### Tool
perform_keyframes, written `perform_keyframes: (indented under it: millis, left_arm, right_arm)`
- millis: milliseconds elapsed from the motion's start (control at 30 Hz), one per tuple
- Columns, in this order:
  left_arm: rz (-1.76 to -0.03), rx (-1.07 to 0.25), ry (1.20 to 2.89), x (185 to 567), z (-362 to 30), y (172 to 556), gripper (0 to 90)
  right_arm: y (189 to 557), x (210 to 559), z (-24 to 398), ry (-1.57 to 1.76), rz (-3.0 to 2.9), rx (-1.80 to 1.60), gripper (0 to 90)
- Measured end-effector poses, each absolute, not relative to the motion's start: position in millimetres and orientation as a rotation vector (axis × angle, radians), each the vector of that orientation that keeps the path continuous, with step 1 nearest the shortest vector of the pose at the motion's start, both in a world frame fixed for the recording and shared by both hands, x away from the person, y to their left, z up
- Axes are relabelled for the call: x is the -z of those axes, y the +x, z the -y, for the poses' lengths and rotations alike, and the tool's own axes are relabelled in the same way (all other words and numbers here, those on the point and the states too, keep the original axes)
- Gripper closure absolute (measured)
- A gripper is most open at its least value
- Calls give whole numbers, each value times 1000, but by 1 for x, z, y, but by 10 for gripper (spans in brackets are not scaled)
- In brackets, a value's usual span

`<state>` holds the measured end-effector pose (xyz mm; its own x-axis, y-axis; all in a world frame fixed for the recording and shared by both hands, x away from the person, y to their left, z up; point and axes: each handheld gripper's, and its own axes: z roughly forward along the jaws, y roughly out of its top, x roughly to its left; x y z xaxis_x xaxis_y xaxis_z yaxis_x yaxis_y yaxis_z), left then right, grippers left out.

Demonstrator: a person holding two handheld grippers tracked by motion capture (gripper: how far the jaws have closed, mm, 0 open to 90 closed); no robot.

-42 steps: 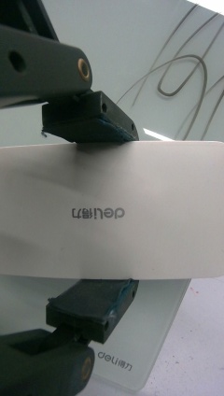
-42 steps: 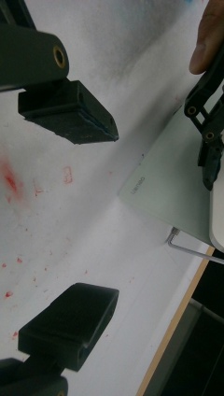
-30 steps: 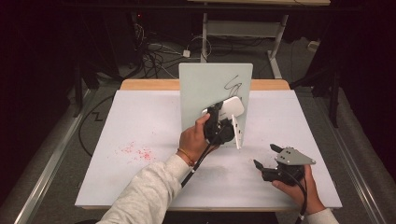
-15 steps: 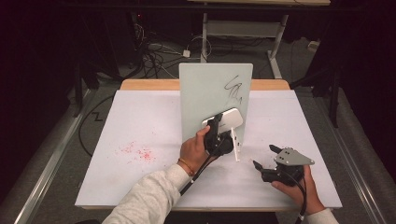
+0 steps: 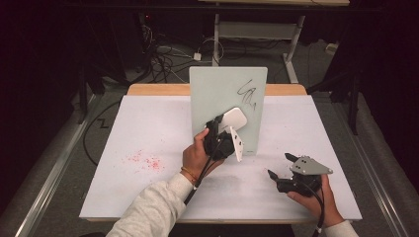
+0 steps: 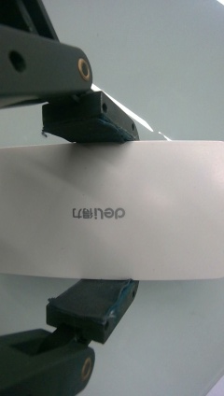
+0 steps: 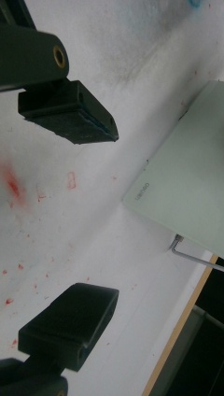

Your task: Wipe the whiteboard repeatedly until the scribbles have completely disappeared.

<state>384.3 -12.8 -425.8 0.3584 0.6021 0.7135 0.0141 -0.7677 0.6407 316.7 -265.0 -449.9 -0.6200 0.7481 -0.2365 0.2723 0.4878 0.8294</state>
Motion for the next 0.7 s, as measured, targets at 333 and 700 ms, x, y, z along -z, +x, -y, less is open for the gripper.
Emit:
perform_keyframes:
  millis: [333,700]
  left_arm:
    - [-570,-1430,2036,405,24,393,291]
    - [-630,-1383,1997,367,35,406,291]
  right_arm:
    - [317,450,265,834,-2153,-1054,211]
    - [317,451,265,836,-2159,-1052,210]
